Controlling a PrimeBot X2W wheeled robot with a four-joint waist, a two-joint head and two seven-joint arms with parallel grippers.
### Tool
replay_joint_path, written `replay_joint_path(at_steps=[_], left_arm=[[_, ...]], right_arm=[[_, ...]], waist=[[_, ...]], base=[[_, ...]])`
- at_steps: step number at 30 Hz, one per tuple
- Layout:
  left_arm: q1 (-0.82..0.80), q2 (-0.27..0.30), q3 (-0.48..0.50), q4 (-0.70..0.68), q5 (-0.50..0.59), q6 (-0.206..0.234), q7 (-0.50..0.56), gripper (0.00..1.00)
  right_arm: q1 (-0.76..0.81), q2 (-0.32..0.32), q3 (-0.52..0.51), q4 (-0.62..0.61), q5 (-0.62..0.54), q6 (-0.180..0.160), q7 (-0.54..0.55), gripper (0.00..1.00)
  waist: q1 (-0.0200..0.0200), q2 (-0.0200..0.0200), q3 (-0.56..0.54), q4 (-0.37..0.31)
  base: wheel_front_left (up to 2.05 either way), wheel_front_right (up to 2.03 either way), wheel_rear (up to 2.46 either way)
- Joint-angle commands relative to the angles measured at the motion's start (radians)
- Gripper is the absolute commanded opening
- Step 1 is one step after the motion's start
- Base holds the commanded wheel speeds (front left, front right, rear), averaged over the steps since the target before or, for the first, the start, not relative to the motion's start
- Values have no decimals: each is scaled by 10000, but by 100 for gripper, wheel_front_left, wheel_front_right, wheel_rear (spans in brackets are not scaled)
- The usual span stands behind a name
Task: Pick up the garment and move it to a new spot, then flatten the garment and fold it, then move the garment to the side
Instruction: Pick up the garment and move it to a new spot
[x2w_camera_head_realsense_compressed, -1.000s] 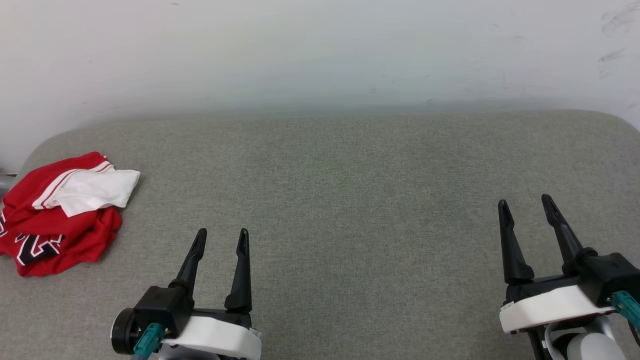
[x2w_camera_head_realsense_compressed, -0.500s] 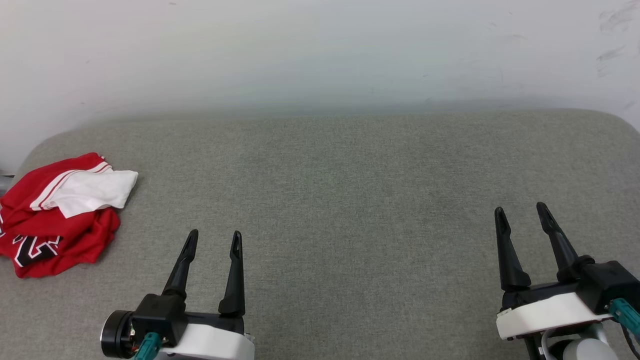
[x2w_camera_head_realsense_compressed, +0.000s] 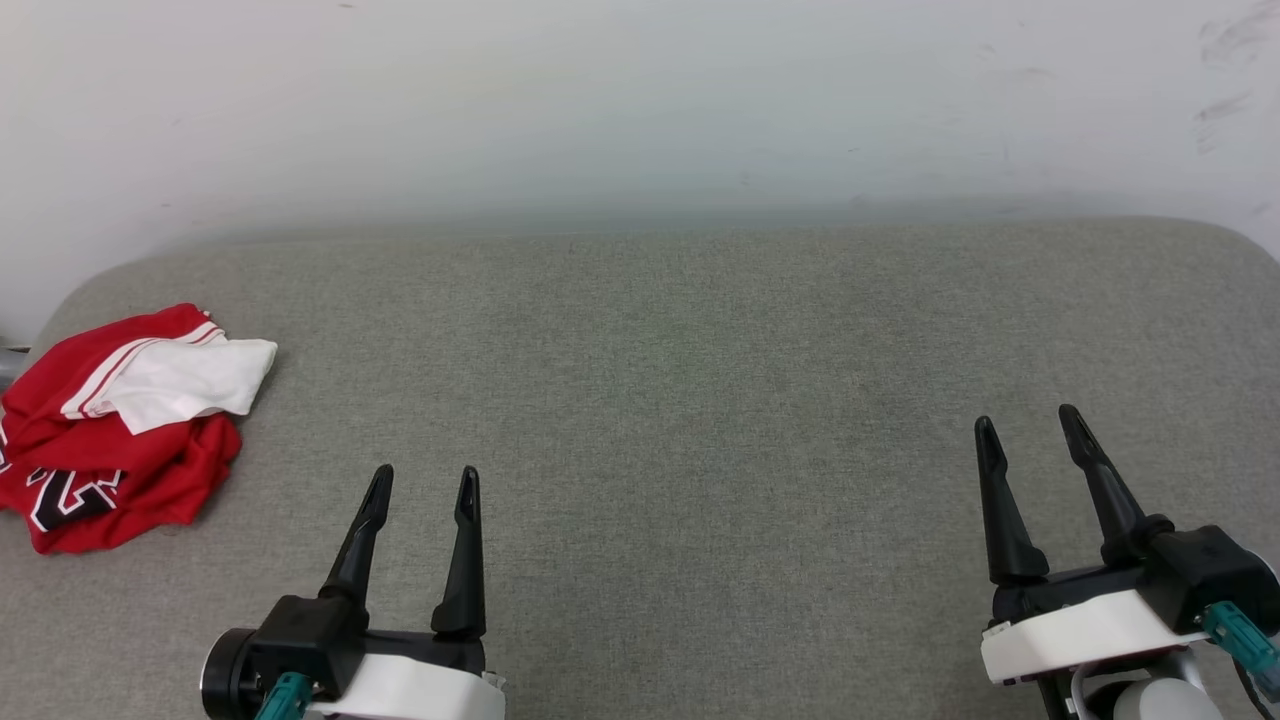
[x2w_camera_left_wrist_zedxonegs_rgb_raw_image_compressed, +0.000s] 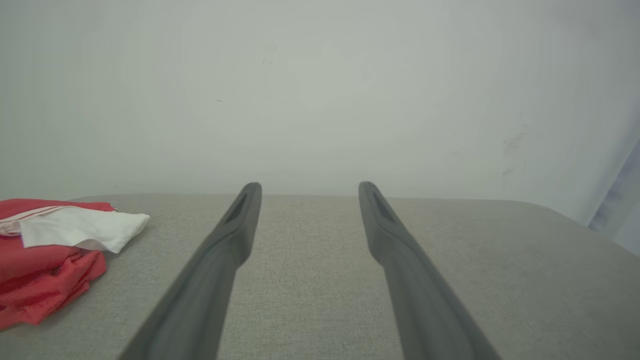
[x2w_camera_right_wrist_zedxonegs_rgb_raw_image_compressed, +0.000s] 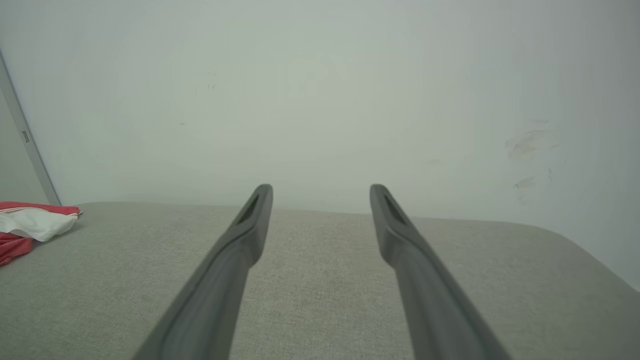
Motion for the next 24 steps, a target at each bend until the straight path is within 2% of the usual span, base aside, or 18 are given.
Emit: replay_joint_path(at_steps=[1, 7, 18, 24], left_arm=[[113, -13, 55, 66, -206, -50, -54, 100], [96, -15, 161, 414, -708, -244, -43, 100], [70, -15, 193, 673, -888, -338, -43, 100], [73, -14, 216, 782, -874, -363, -43, 100]], right_arm=[[100, -1, 25, 44, 101, -7, -28, 100], [101, -1, 39, 164, 253, -7, -28, 100], [116, -1, 30, 315, 98, -7, -28, 100], [183, -1, 99, 332, 107, -7, -26, 100]], waist=[[0, 0, -1, 16], [0, 0, -16, 62], [0, 0, -55, 161], [0, 0, -79, 453]], base=[[0, 0, 0], [0, 0, 0], [0, 0, 0], [0, 0, 0]])
